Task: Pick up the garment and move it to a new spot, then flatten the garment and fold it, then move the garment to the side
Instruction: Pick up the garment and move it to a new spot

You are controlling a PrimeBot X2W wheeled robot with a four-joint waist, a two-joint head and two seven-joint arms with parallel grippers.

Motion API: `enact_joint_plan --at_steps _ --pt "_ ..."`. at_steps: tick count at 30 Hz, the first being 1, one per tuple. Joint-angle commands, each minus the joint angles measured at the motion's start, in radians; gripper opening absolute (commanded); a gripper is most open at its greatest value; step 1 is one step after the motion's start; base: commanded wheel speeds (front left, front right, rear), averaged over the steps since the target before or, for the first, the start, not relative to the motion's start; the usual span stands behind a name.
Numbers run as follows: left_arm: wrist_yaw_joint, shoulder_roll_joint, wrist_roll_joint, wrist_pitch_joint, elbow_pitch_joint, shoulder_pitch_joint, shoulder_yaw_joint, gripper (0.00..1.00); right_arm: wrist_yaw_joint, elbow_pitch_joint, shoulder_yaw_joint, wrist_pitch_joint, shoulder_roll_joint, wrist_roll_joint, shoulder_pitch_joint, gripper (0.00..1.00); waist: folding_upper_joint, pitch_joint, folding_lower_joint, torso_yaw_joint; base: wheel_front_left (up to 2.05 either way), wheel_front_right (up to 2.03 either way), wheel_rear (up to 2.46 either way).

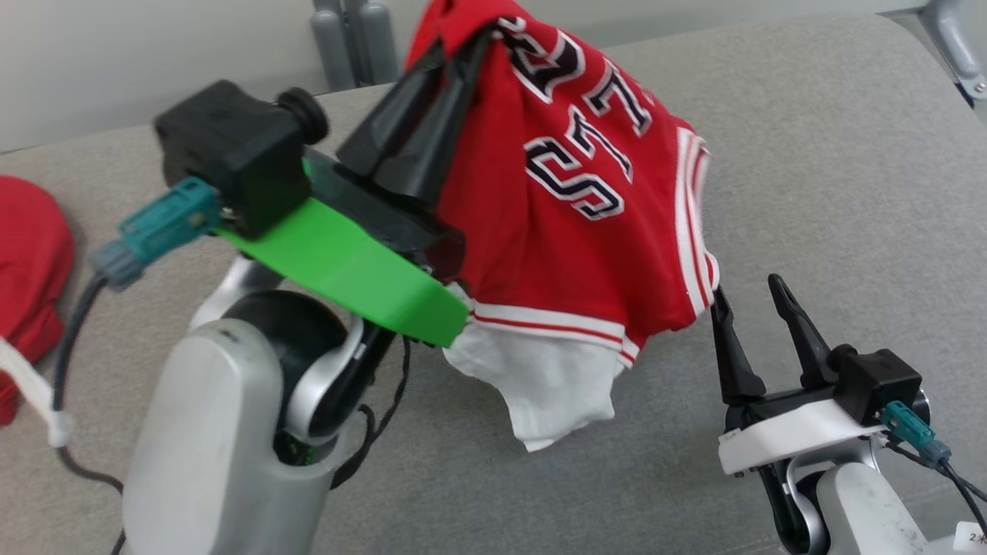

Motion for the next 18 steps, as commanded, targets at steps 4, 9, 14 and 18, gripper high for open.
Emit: enact_joint_plan --at_steps 4,9,14,18 --pt "0.045 -0.001 0.029 -0.033 0.112 0.013 -0.059 0.00 0.000 0.003 0.003 -0.003 0.011 0.010 -0.020 1.00 -0.0001 0.052 0.0000 -0.124 0.00 0.00 0.00" --pt "0.094 0.020 0.102 -0.140 0.415 0.043 -0.056 0.00 0.000 0.009 0.005 -0.003 0.015 0.015 -0.022 1.00 -0.0001 0.065 0.0000 -0.174 0.00 0.00 0.00" --pt "0.114 0.040 0.150 -0.305 0.731 0.053 -0.041 0.00 0.000 0.012 0.006 -0.003 0.016 0.016 -0.021 1.00 -0.0001 0.069 0.0000 -0.195 0.00 0.00 0.00" --pt "0.092 0.035 0.155 -0.467 0.917 0.036 -0.038 0.82 0.000 0.012 0.003 -0.003 0.018 0.004 -0.011 1.00 -0.0001 0.059 0.0000 -0.180 0.00 0.00 0.00"
